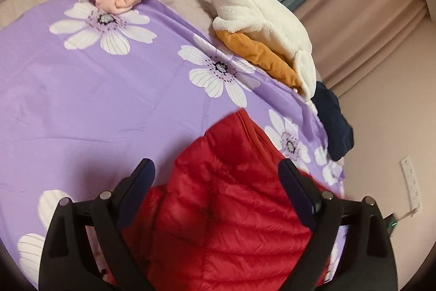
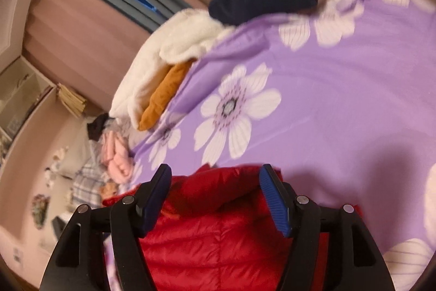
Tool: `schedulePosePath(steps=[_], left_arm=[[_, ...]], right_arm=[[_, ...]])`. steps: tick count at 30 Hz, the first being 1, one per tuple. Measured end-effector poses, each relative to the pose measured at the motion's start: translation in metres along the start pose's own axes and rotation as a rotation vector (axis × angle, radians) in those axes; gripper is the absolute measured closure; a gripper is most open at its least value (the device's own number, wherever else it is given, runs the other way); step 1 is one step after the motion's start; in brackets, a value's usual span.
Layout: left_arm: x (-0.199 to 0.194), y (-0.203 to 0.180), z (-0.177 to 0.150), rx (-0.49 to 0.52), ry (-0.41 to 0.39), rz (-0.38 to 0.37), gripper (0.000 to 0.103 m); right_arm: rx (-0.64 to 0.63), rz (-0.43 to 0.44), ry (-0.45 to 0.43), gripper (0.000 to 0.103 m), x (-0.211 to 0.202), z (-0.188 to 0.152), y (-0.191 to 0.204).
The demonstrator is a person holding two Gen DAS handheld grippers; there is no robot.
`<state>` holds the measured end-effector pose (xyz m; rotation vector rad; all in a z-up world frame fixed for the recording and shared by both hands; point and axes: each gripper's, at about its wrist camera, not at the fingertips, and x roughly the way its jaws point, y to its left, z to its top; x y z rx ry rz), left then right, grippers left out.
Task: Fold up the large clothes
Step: 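Pull both open tools back above the folded jacket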
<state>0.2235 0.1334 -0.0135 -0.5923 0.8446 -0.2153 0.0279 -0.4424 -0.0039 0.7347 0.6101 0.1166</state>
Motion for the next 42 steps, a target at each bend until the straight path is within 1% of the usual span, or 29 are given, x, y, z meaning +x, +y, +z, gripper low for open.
schedulePosePath(steps=[1,2,4,5,8,10,11,13,14,15,17,19,23,26,29,34,38,42], left_arm=[[-0.003,-0.003,-0.004,0.022,0.001,0.013,0.012],[-0.004,-0.007,-0.008,0.044,0.003,0.021,0.012],[-0.007,-0.017,-0.019,0.096,0.001,0.041,0.012],[-0.007,-0.023,-0.026,0.125,-0.003,0.046,0.012],[-0.002,-0.046,-0.049,0.219,-0.015,0.058,0.016],[0.009,-0.063,-0.066,0.283,-0.006,0.070,0.021],[0.014,-0.067,-0.072,0.301,0.004,0.069,0.024],[0.028,-0.080,-0.088,0.366,0.033,0.084,0.027],[0.034,-0.084,-0.095,0.398,0.043,0.101,0.027],[0.040,-0.087,-0.102,0.432,0.054,0.122,0.028],[0.053,-0.088,-0.116,0.495,0.070,0.173,0.028],[0.061,-0.084,-0.124,0.532,0.085,0.196,0.026],[0.072,-0.076,-0.130,0.561,0.081,0.211,0.025],[0.077,-0.077,-0.134,0.590,0.076,0.224,0.024],[0.079,-0.076,-0.134,0.589,0.078,0.223,0.023],[0.058,-0.079,-0.133,0.569,0.072,0.222,0.022],[0.028,-0.070,-0.139,0.569,0.043,0.217,0.022],[-0.001,-0.055,-0.150,0.554,0.026,0.217,0.022]], right_arm=[[-0.040,-0.043,-0.043,0.037,-0.007,0.001,0.007],[-0.068,-0.065,-0.067,0.037,-0.011,0.001,0.012],[-0.150,-0.095,-0.091,0.037,-0.019,-0.001,0.026],[-0.217,-0.106,-0.095,0.037,-0.022,-0.007,0.038],[-0.407,-0.140,-0.085,0.037,-0.018,-0.035,0.066],[-0.488,-0.151,-0.071,0.037,-0.011,-0.054,0.076],[-0.513,-0.139,-0.041,0.037,-0.001,-0.066,0.081],[-0.516,-0.109,0.032,0.037,0.014,-0.080,0.083],[-0.520,-0.104,0.050,0.037,0.018,-0.084,0.083],[-0.539,-0.112,0.072,0.037,0.025,-0.090,0.085],[-0.586,-0.160,0.113,0.037,0.039,-0.101,0.084],[-0.602,-0.170,0.127,0.037,0.046,-0.107,0.079],[-0.584,-0.156,0.140,0.036,0.058,-0.106,0.062],[-0.612,-0.181,0.129,0.035,0.060,-0.115,0.066],[-0.614,-0.182,0.125,0.035,0.059,-0.118,0.068],[-0.585,-0.158,0.134,0.035,0.045,-0.115,0.070],[-0.570,-0.128,0.117,0.035,0.012,-0.115,0.073],[-0.579,-0.139,0.103,0.035,-0.016,-0.123,0.068]])
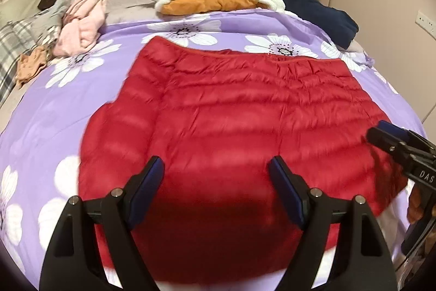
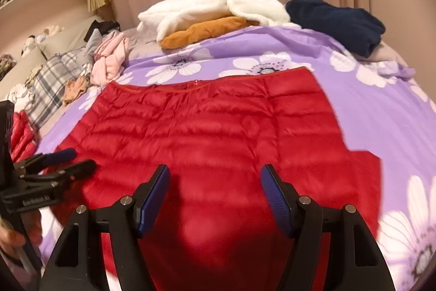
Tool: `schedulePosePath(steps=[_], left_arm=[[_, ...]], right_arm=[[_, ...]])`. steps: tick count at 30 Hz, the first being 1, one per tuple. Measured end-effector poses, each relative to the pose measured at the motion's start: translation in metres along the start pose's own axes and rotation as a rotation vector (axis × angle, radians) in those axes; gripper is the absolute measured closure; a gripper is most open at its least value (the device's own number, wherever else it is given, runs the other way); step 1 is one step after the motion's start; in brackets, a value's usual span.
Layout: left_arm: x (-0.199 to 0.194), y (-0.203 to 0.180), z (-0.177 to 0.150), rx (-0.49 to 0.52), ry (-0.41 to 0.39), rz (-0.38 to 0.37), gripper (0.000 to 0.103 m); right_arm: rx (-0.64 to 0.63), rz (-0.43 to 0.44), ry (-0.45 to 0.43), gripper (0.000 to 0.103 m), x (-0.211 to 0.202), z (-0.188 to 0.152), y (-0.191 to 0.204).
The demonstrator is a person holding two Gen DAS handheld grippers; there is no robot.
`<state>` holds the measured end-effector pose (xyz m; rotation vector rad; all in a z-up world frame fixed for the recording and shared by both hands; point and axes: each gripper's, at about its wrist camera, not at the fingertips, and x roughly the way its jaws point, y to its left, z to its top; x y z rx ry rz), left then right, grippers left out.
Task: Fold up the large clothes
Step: 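Pull both open tools back above the folded jacket, then grasp one side edge of the folded red jacket with the left tool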
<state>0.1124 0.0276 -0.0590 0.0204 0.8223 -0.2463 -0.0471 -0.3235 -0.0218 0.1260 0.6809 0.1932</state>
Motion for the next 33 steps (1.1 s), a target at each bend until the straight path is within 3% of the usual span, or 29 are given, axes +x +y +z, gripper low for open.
schedulePosePath(steps=[4,7,11,18,23,27,33], left_arm=[[-0.001,0.006,-0.020,-0.002,0.029,-0.003,0.021],[0.011,0.005,-0.027,-0.007,0.063,-0.012,0.021],[0.019,0.004,-0.026,-0.027,0.077,-0.014,0.020],[-0.019,0.018,-0.030,-0.123,0.061,-0.038,0.021],[-0.056,0.059,-0.044,-0.302,0.022,-0.037,0.017],[-0.060,0.095,-0.054,-0.463,0.030,-0.068,0.016],[-0.036,0.127,-0.071,-0.730,0.079,-0.257,0.016]], right_arm=[[-0.016,-0.040,0.020,0.035,-0.011,-0.017,-0.006],[-0.006,-0.054,0.076,0.035,0.004,-0.029,-0.010],[0.025,-0.057,0.090,0.033,0.019,-0.033,-0.012],[0.046,-0.068,0.099,0.032,0.000,-0.029,-0.010],[0.026,-0.064,0.023,0.032,-0.031,-0.031,-0.008],[0.037,-0.018,0.000,0.032,-0.040,-0.028,-0.005],[0.041,0.048,0.008,0.032,-0.031,-0.020,0.013]])
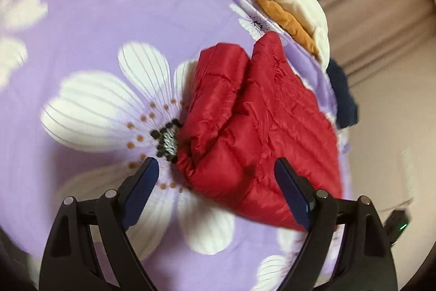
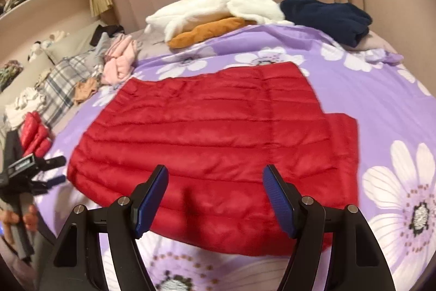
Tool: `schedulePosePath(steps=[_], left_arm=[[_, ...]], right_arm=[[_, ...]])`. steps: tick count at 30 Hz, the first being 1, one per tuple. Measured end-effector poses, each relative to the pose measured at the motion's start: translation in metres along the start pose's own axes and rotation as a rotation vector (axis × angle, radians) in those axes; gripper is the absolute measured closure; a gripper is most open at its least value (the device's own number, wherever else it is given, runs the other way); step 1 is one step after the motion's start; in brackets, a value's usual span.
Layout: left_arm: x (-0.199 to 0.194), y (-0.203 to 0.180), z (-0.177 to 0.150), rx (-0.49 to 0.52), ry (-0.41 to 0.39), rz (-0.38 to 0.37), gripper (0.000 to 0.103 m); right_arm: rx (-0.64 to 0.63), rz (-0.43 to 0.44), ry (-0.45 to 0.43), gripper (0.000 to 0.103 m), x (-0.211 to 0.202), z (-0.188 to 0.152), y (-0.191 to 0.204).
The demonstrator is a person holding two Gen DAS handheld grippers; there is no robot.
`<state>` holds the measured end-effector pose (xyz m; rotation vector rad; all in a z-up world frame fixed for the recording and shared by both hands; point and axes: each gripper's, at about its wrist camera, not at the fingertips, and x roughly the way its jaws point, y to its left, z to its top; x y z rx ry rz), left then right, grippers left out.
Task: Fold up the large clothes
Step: 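Grasp one side edge of the folded red jacket with the left tool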
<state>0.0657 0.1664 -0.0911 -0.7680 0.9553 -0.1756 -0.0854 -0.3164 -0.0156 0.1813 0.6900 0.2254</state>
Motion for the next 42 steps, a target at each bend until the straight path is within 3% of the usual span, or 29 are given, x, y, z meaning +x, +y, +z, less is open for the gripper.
schedulePosePath(steps=[7,11,21,26,28,33,42], left_arm=[[0.032,-0.004,0.011,-0.108,0.055,-0.088,0.014],[0.041,-0.009,0.017,-0.110,0.045,-0.081,0.010],[0.057,-0.007,0.029,-0.106,0.030,-0.060,0.013],[0.057,-0.009,0.029,-0.081,0.018,-0.029,0.029],[0.056,-0.012,0.030,-0.070,0.015,-0.021,0.035],[0.047,-0.039,0.028,0.056,-0.029,0.031,0.054],[0.032,-0.091,0.022,0.304,-0.110,0.129,0.061]], right_arm=[[-0.020,0.057,0.012,0.032,0.013,0.008,0.023],[-0.038,0.073,0.001,0.032,0.019,0.017,0.031],[-0.069,0.063,0.002,0.033,0.045,0.026,0.051],[-0.090,0.036,0.043,0.059,0.064,0.020,0.056],[-0.094,0.032,0.056,0.063,0.069,0.019,0.054],[-0.074,0.042,0.095,0.068,0.083,0.016,0.047],[-0.023,0.070,0.108,0.068,0.087,0.013,0.038]])
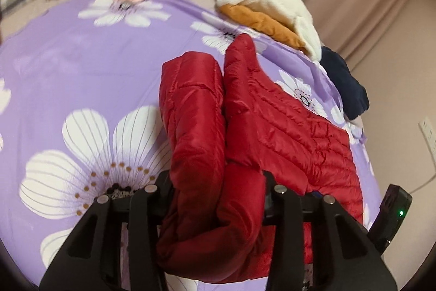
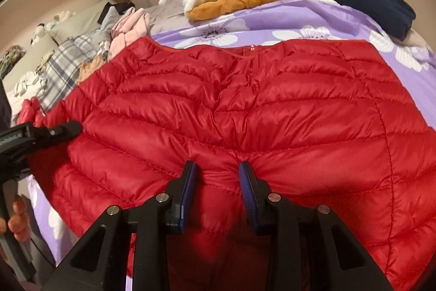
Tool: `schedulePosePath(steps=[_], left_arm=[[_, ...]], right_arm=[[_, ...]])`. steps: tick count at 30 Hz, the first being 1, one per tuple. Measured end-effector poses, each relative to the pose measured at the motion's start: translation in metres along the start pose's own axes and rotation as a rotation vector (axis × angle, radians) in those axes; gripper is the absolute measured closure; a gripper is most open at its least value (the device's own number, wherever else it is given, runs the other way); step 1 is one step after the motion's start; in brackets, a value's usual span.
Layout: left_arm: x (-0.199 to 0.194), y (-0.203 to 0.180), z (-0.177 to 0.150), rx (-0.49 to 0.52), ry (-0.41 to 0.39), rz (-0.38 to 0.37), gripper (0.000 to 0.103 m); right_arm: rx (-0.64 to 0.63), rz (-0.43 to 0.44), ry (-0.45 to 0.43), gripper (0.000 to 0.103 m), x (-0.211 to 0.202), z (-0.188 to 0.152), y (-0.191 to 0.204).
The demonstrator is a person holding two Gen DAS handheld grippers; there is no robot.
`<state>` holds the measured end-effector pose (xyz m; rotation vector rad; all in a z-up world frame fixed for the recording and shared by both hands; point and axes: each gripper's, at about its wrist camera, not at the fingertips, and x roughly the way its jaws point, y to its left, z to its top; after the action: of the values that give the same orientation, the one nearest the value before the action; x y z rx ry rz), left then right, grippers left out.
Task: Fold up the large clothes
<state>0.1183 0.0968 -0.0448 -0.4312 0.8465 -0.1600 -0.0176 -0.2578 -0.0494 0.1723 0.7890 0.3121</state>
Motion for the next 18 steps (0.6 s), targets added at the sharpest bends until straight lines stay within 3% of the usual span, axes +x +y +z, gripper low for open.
schedulePosePath(steps=[18], left_arm=[[-0.023,-0.062,0.006,0.186,-0.059,0.018,0.061]], right_arm=[[0.045,0.038,-0.002,0.068,0.002,-0.001,-0.007]])
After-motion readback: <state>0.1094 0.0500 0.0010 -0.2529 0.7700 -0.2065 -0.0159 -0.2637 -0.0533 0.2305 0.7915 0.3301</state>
